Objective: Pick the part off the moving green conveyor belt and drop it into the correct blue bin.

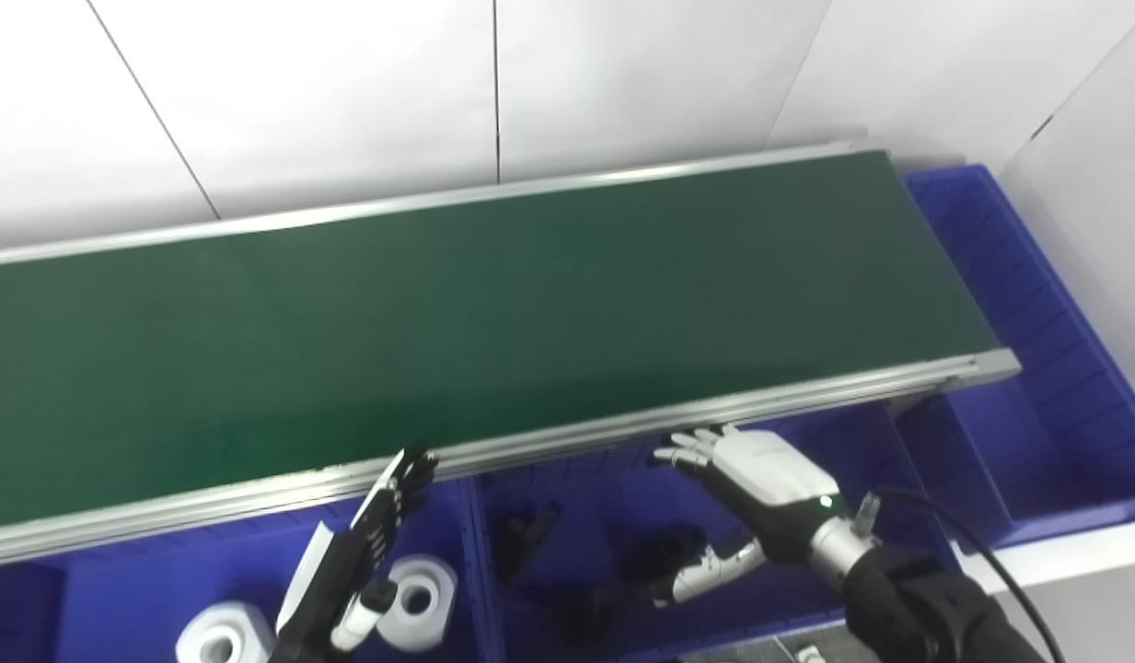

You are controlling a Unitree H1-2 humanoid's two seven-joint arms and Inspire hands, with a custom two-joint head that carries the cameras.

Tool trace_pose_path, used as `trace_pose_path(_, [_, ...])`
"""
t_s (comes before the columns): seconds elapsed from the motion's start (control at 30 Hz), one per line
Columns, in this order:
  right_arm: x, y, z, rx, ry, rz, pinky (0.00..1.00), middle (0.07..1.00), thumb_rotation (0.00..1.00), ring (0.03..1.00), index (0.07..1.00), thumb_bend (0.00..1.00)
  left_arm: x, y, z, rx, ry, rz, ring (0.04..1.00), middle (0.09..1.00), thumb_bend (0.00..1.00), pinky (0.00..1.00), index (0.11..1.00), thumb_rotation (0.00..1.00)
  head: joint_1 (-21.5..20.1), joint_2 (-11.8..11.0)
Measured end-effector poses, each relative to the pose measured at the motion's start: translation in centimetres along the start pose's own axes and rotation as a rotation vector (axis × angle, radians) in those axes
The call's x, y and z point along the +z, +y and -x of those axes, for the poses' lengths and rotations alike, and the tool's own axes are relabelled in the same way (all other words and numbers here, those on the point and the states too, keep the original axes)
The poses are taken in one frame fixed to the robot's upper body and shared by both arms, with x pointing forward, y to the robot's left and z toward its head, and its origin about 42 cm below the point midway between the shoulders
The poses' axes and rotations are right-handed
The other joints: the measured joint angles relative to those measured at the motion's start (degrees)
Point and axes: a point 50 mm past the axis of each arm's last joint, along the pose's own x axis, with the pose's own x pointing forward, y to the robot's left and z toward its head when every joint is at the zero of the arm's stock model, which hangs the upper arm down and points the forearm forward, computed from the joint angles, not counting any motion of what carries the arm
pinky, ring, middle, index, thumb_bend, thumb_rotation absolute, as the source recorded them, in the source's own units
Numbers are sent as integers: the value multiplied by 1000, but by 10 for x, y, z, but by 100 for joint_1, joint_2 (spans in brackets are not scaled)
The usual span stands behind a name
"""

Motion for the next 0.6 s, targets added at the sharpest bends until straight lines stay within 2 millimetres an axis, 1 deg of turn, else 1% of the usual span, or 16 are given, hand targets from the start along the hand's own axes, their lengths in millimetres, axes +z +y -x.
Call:
trace_pose_path(0.03, [0,-1,1,5,-16,-30,784,883,784,875,850,1000,0,-1,0,-1,1,0,946,943,917,927,958,1000,18,0])
trace_pose_path(0.07, [0,-3,1,16,-39,-77,747,873,846,861,845,999,0,-1,-1,-1,3,1,948,944,926,929,957,1000,123,9])
trace_pose_path(0.1, [0,-4,2,24,-59,-116,728,868,877,853,841,997,0,-2,-1,-2,5,3,949,944,931,930,957,1000,150,9])
trace_pose_path(0.13, [0,-4,4,31,-83,-164,690,854,933,830,835,986,0,-3,-1,-2,6,4,947,942,931,927,956,1000,272,9])
trace_pose_path(0.17, [1,-5,6,33,-109,-213,677,849,952,822,833,982,0,-3,-2,-2,6,2,947,941,931,926,956,1000,274,9])
trace_pose_path(0.23, [2,-5,11,29,-164,-309,665,817,974,780,817,967,0,-5,-2,-1,6,6,948,943,926,928,958,1000,387,9])
trace_pose_path(0.37, [10,1,15,1,-266,-561,663,792,983,756,802,983,1,-8,-5,3,2,16,948,950,912,922,962,1000,484,-9])
trace_pose_path(0.43, [17,5,15,-21,-327,-681,654,780,997,740,793,998,0,-9,-5,3,5,17,944,948,917,913,961,1000,484,-26])
trace_pose_path(0.6, [29,11,13,-55,-404,-878,686,773,1000,734,811,1000,-2,-10,-6,0,14,10,949,950,931,925,965,1000,598,-70])
